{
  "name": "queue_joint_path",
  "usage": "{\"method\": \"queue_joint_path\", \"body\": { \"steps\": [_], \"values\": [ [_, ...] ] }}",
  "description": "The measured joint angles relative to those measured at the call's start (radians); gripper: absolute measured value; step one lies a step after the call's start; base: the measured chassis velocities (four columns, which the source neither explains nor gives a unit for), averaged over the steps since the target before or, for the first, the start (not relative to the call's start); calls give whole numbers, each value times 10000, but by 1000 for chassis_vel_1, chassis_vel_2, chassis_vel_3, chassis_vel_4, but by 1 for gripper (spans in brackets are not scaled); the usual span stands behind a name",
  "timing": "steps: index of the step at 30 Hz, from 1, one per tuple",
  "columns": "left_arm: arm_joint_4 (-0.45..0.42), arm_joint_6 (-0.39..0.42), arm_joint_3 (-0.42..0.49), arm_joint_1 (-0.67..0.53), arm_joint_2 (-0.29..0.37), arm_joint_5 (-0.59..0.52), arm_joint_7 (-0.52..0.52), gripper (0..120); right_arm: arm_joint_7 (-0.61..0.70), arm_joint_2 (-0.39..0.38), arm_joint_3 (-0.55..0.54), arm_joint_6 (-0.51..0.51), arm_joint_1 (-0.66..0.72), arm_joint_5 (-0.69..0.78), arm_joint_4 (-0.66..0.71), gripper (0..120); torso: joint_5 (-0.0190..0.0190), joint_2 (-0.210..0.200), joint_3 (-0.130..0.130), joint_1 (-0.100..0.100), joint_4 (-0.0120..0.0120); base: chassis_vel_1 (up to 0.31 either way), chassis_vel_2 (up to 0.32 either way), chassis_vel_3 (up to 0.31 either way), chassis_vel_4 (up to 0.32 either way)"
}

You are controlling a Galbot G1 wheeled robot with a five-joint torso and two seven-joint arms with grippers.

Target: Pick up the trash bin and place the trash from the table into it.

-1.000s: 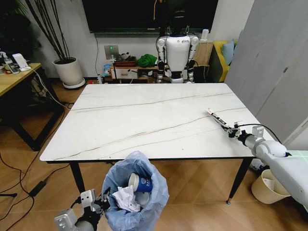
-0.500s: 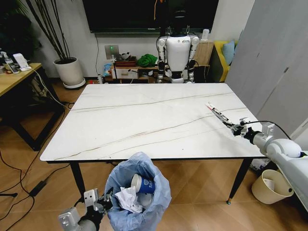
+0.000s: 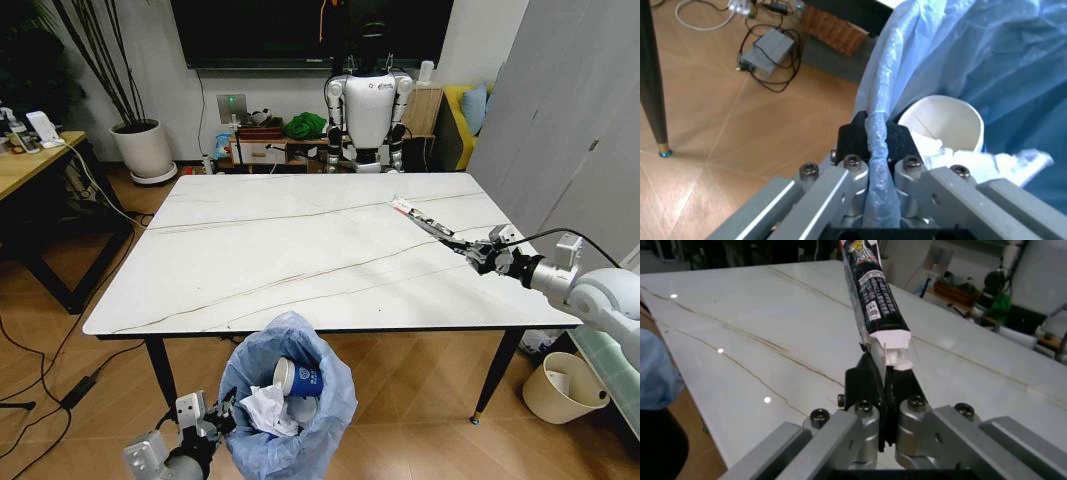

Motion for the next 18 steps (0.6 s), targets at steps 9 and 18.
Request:
{"method": "queue_joint_path", "body": {
  "steps": [9, 18],
  "values": [
    [29, 1, 45, -64, 87, -14, -4, 0, 17, -502, 1727, -138, -1658, -105, 1655, 0, 1, 0, 0, 0, -6, 0, 0, 0, 0],
    [-11, -5, 105, -20, 51, 136, -1, 0, -64, -535, 4332, -191, -5233, -1576, 4294, 0, 2, 1, -1, -1, -3, 0, 0, 0, 0]
  ]
}}
